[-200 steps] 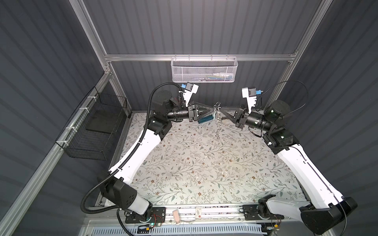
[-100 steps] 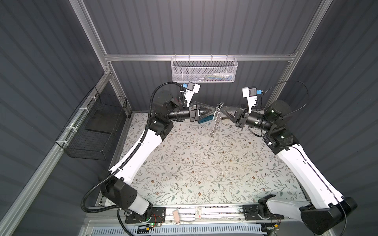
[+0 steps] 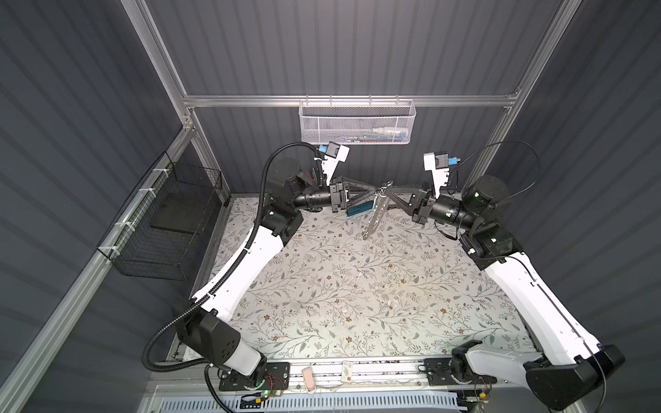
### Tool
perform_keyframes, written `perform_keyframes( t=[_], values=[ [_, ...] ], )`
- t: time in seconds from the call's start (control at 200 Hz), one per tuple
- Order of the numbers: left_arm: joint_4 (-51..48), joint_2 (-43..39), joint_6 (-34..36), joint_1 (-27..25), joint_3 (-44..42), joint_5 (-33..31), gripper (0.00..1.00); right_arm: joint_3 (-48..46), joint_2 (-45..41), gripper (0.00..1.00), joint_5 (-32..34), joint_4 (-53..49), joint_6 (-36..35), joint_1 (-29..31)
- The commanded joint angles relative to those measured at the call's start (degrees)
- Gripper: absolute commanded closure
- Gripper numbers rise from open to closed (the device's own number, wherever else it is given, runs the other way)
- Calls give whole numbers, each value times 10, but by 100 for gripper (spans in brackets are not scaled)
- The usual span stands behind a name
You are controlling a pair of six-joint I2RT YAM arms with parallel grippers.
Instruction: Put the keys on the keyring
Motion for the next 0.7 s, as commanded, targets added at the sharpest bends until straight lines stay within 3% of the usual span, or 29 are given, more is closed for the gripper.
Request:
perform_keyframes(
  t=[0.0, 0.695],
  values=[
    [16, 9, -6, -3, 7, 14, 85, -2, -7, 100, -5, 13, -5, 3],
    [25, 10, -11, -5, 10, 23, 93, -3, -3, 100, -4, 6, -8, 8]
  ],
)
